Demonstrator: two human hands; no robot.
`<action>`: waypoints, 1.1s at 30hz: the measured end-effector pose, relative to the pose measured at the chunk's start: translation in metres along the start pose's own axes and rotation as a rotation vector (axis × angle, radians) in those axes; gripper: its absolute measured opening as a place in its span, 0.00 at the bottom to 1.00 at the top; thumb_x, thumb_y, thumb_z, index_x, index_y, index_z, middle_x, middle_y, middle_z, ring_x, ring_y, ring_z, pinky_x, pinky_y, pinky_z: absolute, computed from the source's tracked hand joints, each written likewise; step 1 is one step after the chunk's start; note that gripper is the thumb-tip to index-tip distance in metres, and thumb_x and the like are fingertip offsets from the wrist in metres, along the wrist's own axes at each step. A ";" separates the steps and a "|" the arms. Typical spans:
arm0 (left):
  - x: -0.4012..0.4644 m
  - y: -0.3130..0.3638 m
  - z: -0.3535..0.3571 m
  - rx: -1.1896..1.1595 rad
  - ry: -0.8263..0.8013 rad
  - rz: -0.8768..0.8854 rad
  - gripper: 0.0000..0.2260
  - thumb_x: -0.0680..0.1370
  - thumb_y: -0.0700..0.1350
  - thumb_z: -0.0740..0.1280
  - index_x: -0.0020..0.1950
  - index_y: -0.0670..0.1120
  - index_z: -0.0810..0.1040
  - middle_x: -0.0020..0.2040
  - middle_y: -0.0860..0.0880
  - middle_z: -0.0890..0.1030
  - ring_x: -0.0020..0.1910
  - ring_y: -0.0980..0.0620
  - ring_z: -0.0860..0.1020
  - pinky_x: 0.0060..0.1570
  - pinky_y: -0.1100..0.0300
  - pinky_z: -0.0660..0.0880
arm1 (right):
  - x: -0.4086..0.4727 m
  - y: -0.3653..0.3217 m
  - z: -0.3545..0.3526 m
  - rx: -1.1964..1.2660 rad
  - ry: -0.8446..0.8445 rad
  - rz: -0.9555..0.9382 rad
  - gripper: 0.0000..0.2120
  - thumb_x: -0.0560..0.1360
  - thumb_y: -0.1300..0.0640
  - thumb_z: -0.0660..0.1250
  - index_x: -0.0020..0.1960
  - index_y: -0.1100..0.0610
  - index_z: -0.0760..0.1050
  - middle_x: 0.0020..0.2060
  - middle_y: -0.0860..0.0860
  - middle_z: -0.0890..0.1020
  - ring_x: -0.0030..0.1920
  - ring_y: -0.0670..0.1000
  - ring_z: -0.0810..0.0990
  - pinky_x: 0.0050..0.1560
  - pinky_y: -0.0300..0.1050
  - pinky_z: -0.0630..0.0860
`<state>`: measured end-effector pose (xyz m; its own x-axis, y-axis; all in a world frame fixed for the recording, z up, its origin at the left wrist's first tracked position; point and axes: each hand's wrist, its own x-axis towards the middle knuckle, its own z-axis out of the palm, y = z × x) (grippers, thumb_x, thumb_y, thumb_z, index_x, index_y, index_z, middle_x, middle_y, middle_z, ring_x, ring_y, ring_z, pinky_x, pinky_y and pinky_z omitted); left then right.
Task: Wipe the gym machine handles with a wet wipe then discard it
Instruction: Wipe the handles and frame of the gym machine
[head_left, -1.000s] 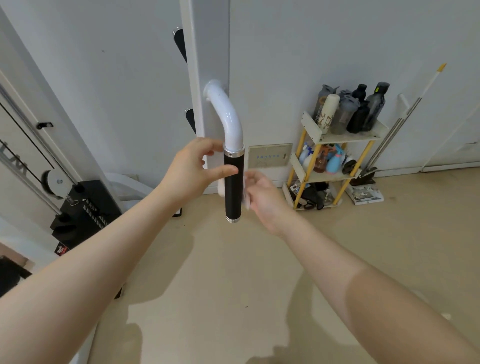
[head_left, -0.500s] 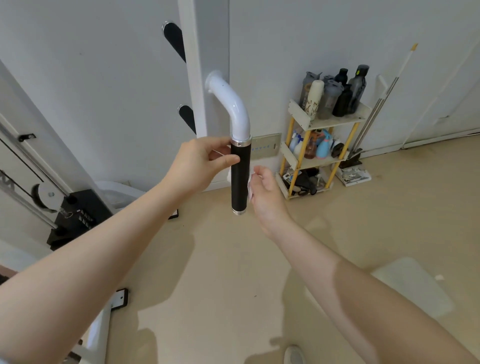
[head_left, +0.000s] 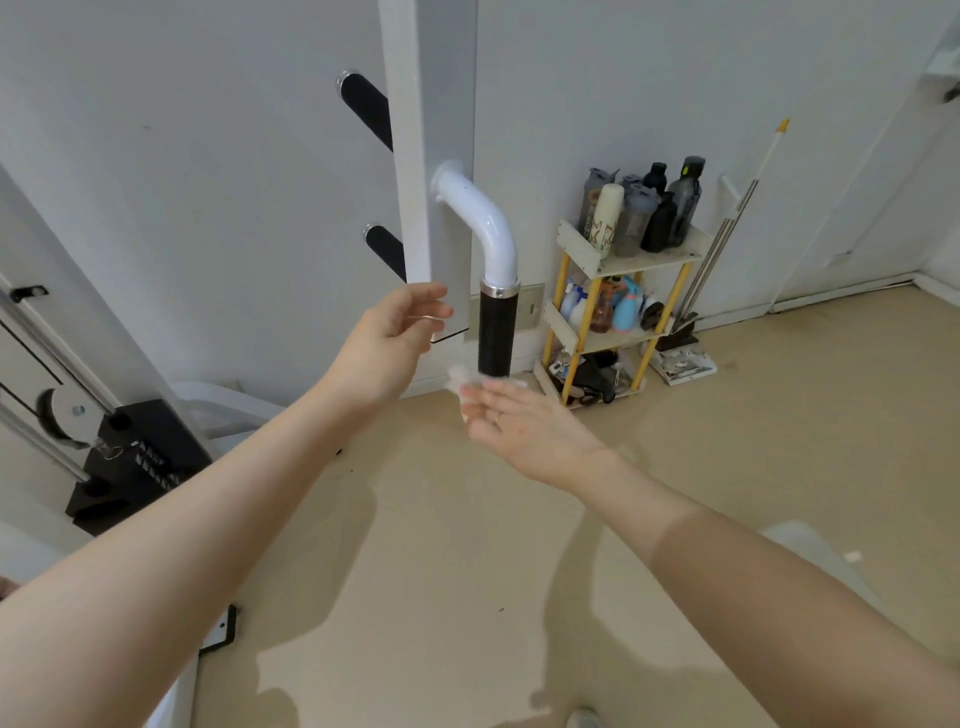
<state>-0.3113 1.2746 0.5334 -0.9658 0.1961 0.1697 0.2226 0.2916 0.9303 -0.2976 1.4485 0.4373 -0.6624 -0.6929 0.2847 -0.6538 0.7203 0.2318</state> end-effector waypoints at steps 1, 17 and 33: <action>0.000 0.000 -0.001 0.023 0.003 0.009 0.15 0.79 0.34 0.56 0.61 0.49 0.71 0.50 0.57 0.77 0.53 0.56 0.75 0.61 0.56 0.71 | -0.005 0.005 0.003 -0.049 -0.085 -0.036 0.12 0.65 0.65 0.72 0.48 0.60 0.79 0.51 0.53 0.84 0.62 0.50 0.77 0.66 0.44 0.63; 0.013 0.021 0.058 0.079 -0.014 -0.027 0.14 0.78 0.44 0.64 0.62 0.55 0.75 0.51 0.57 0.80 0.44 0.66 0.78 0.51 0.64 0.72 | -0.028 0.086 -0.029 1.017 0.144 1.082 0.10 0.80 0.60 0.52 0.56 0.57 0.70 0.49 0.55 0.77 0.50 0.56 0.76 0.48 0.47 0.72; -0.001 0.030 0.066 0.197 0.444 -0.132 0.29 0.70 0.45 0.74 0.68 0.56 0.67 0.59 0.59 0.74 0.33 0.51 0.81 0.29 0.69 0.75 | 0.033 0.085 -0.050 2.061 -0.043 0.380 0.15 0.81 0.63 0.50 0.52 0.53 0.76 0.47 0.47 0.82 0.50 0.44 0.80 0.56 0.38 0.74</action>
<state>-0.2950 1.3447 0.5398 -0.9413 -0.2592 0.2164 0.0743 0.4663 0.8815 -0.3570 1.4885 0.5135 -0.8164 -0.5765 0.0345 0.1426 -0.2591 -0.9553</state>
